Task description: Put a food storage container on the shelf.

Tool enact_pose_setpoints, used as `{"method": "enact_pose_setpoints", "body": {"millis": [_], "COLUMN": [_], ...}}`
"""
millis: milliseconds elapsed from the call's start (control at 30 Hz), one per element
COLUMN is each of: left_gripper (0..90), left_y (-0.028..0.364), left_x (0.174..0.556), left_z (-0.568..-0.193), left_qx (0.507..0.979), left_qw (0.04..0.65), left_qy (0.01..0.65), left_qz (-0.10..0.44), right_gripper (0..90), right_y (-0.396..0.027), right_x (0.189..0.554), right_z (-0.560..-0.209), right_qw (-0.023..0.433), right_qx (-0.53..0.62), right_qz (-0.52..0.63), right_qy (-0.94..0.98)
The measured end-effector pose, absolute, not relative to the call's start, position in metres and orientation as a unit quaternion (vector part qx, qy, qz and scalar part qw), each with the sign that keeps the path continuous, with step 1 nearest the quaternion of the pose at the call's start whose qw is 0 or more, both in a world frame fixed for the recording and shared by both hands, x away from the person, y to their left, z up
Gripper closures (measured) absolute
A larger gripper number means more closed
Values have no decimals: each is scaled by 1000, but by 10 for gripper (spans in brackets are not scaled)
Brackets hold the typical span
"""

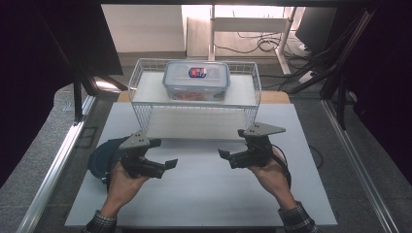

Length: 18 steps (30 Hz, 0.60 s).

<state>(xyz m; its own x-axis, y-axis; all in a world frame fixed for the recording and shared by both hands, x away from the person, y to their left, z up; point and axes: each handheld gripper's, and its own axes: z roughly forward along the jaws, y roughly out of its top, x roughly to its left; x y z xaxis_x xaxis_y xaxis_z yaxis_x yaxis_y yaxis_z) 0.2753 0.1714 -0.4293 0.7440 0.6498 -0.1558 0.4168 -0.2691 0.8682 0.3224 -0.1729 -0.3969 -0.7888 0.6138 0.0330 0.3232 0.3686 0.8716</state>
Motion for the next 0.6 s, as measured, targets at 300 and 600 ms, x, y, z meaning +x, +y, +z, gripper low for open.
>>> {"method": "enact_pose_setpoints", "body": {"millis": [300,600], "left_gripper": [46,39], "left_y": [165,164], "left_x": [256,230], "left_z": [-450,-485], "left_qx": [799,797], "left_qw": [486,476], "left_qy": [331,341], "left_qz": [126,147], "right_gripper": [22,17], "right_y": [-183,-190], "right_x": [307,284], "right_z": [-421,-447], "right_qw": [145,139], "right_qx": [295,297], "right_qz": [480,478], "right_qy": [813,815]}}
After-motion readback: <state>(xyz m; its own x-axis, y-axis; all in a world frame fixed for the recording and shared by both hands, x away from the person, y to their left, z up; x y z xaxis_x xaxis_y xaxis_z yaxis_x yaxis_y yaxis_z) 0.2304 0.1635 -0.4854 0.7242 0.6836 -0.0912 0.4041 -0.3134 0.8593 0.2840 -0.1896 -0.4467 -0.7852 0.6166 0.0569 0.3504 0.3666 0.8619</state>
